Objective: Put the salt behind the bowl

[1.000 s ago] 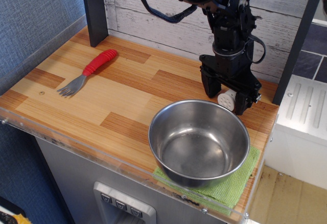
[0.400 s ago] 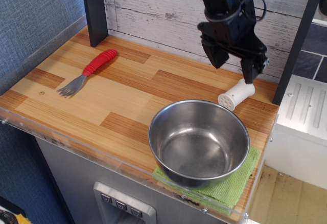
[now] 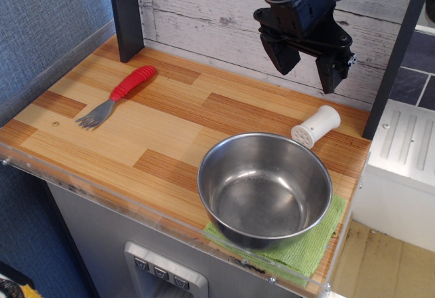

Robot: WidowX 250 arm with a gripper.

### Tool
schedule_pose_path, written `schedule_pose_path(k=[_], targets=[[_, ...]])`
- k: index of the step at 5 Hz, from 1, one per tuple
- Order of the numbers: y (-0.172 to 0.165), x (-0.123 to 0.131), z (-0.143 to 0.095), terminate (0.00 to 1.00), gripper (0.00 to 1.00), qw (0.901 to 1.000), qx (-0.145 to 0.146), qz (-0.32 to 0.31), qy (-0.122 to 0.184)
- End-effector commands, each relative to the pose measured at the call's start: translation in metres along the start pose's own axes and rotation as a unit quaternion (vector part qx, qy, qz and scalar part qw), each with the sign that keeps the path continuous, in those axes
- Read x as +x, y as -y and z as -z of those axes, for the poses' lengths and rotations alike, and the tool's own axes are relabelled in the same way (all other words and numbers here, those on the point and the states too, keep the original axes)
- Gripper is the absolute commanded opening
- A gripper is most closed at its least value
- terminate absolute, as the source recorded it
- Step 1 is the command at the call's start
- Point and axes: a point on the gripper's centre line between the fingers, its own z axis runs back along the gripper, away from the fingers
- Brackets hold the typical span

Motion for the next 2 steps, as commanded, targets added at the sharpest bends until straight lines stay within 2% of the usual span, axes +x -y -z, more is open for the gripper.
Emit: schedule_pose_path(k=[1,2], targets=[[0.0018,0.007,-0.0176,0.0,1.0,0.9997,0.005,0.004,0.024],[0.0018,0.007,-0.0176,1.0,1.0,0.9997,0.005,0.004,0.024]])
